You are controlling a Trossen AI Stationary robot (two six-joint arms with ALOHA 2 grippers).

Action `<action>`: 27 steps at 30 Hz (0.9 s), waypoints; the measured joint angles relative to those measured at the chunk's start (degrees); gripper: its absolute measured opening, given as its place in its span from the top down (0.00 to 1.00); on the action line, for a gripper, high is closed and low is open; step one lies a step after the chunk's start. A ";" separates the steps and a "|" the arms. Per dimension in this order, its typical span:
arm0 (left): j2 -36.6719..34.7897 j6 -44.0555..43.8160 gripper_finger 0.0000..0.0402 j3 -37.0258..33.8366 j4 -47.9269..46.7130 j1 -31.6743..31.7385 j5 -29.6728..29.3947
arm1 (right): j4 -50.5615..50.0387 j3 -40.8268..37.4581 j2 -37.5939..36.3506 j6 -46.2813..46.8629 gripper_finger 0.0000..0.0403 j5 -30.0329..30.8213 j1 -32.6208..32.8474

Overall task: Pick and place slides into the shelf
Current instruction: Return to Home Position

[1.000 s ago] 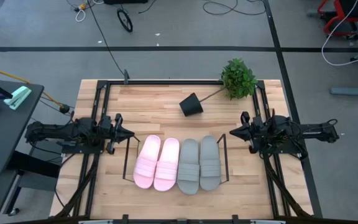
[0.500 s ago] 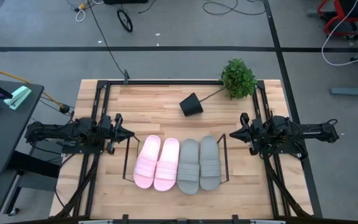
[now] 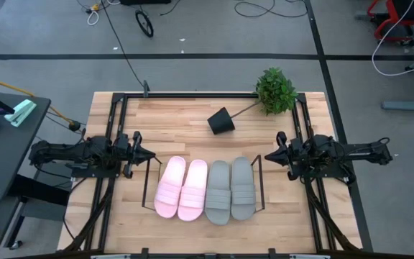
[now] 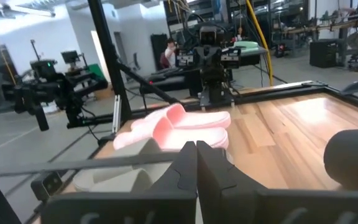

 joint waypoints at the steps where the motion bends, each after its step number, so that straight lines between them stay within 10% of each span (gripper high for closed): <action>1: 0.01 0.00 0.93 0.00 0.01 0.01 0.00 | -0.13 0.00 0.06 -0.35 1.00 0.14 0.00; 27: 0.01 0.03 0.93 0.00 0.05 0.01 0.00 | -0.68 0.00 0.11 -3.51 0.98 0.43 0.00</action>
